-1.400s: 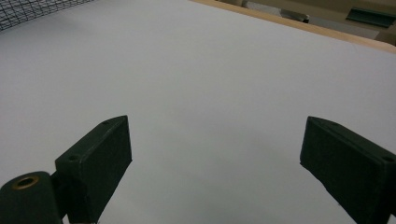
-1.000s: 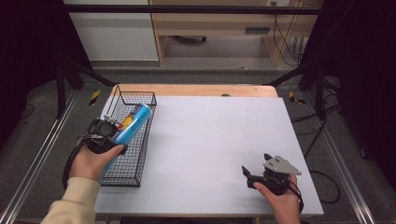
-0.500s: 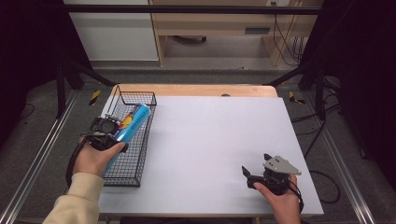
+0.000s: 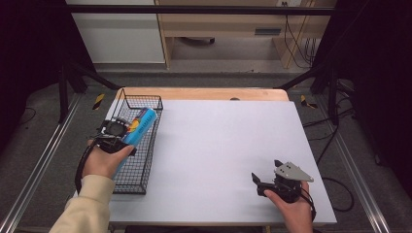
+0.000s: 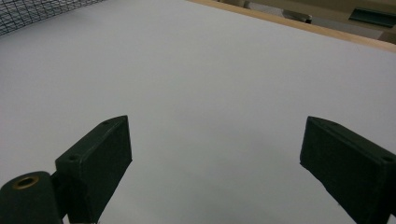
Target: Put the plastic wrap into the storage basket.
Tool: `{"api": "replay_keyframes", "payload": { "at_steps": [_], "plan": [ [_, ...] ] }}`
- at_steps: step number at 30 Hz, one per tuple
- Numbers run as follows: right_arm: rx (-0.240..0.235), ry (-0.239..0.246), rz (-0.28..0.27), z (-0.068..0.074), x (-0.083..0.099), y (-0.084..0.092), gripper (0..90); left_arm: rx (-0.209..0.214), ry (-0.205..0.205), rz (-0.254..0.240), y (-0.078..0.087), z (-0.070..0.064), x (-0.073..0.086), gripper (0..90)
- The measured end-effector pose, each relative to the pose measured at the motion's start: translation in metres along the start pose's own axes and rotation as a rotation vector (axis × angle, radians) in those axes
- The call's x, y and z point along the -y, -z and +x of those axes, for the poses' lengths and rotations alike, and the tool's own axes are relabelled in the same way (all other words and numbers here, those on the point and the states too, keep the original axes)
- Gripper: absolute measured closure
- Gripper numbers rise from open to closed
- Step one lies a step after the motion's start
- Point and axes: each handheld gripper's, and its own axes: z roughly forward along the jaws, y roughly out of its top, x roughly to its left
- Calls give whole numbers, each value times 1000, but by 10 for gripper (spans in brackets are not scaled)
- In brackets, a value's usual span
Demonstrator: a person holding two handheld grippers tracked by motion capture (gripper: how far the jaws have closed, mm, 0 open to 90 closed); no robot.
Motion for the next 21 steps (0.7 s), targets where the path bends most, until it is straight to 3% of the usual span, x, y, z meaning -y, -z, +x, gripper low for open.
{"api": "replay_keyframes", "payload": {
  "at_steps": [7, 21],
  "plan": [
    [-3, -10, -4, -1, 0, 1, 93, -32, 10, 17, -2, 4, -2, 321],
    [-11, -12, -2, -1, 0, 1, 93, -44, 44, 85, -17, 10, -8, 321]
  ]
}}
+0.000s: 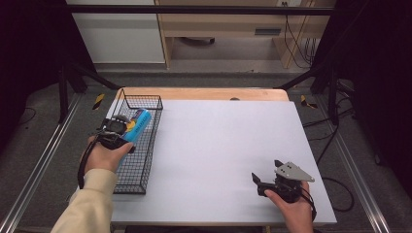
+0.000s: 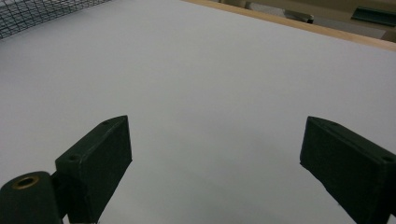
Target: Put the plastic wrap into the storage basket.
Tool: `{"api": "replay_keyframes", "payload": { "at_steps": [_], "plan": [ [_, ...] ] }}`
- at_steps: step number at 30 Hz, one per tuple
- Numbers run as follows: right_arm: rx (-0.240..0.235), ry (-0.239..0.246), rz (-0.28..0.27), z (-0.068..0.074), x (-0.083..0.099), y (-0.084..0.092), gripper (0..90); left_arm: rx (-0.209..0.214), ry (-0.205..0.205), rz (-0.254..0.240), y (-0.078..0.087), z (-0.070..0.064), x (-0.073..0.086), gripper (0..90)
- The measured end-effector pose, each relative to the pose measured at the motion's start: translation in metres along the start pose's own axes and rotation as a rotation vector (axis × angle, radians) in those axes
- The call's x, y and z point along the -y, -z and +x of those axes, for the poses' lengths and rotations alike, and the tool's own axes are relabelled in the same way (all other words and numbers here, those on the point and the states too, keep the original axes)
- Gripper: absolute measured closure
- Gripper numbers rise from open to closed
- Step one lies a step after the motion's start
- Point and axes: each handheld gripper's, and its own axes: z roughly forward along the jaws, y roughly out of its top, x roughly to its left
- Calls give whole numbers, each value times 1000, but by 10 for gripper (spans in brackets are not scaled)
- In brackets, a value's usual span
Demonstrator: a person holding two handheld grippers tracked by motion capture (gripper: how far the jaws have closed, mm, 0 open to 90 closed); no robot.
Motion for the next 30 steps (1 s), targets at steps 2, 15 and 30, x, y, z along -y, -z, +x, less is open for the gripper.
{"api": "replay_keyframes", "payload": {
  "at_steps": [2, 15, 30],
  "plan": [
    [-1, 6, 1, 0, 0, 0, 93, -5, 4, 12, -2, 1, 0, 321],
    [-8, 5, 2, 0, 0, -1, 93, 5, 8, 80, -15, 0, -1, 320],
    [-16, 4, 13, 1, 0, -2, 93, 6, -24, 137, -22, -3, -6, 320]
  ]
}}
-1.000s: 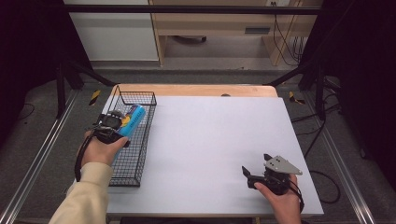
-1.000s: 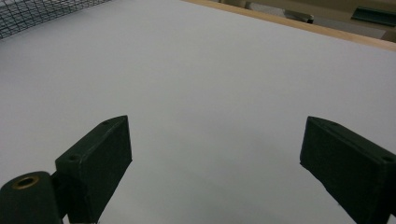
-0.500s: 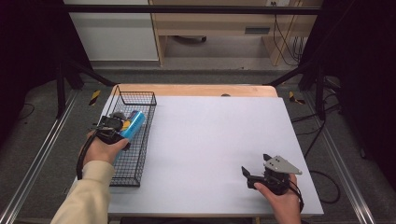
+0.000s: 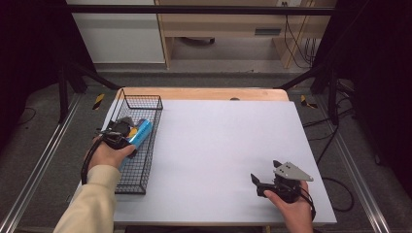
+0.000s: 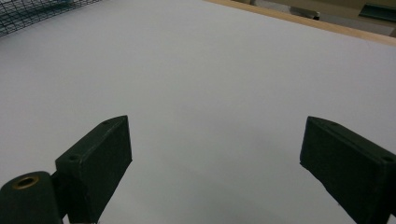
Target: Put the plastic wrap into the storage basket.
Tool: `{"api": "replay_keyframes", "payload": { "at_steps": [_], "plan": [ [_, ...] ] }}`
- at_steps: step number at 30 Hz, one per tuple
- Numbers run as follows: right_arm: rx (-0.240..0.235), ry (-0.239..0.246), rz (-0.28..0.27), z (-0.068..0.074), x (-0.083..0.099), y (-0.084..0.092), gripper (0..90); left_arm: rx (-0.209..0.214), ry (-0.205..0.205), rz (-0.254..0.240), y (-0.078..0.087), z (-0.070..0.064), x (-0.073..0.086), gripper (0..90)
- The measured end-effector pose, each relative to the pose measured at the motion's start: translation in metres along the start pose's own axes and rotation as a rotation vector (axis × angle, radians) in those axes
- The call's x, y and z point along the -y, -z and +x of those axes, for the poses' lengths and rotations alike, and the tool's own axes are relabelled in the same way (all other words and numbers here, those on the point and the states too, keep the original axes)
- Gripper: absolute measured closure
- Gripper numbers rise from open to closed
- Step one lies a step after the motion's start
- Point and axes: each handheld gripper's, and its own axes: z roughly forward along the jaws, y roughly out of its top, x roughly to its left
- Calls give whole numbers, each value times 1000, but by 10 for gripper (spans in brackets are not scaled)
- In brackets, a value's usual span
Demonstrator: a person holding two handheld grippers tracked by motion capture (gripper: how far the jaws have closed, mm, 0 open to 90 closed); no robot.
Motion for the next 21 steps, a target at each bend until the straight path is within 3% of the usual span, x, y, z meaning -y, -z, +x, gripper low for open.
{"api": "replay_keyframes", "payload": {
  "at_steps": [11, 21],
  "plan": [
    [-2, 5, 1, 0, 0, 0, 93, -2, -9, 13, -1, -1, -2, 318],
    [-8, 6, 6, 0, 0, -1, 93, -31, -32, -1, 0, -5, -2, 313]
  ]
}}
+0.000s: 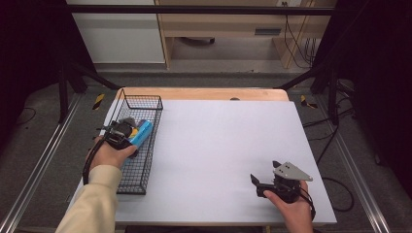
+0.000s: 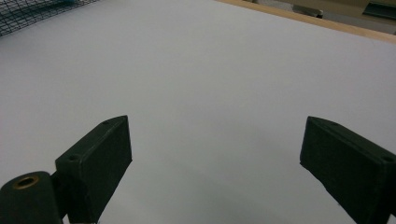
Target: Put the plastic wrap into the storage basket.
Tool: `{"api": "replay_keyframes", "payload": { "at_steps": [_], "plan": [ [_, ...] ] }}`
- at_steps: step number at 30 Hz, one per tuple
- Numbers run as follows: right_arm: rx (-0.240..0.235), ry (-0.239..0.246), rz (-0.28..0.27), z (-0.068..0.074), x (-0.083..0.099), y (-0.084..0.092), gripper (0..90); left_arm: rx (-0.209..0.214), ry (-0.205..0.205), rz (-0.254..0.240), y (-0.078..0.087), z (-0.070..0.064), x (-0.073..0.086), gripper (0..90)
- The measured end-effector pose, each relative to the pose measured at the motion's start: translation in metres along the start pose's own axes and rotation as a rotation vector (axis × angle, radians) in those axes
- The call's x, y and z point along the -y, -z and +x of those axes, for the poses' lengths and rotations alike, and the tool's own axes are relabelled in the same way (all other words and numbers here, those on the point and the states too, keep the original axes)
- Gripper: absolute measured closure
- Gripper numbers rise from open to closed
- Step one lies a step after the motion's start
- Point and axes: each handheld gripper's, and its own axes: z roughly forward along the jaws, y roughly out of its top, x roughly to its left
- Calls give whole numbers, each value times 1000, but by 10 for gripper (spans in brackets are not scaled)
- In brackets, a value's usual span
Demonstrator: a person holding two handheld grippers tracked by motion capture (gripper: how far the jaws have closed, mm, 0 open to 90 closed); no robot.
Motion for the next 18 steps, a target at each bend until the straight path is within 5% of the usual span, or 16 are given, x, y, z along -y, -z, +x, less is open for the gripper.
{"api": "replay_keyframes", "payload": {
  "at_steps": [18],
  "plan": [
    [-2, 3, 2, 0, 0, 0, 91, -20, 15, -246, 26, -9, 19, 178]
  ]
}}
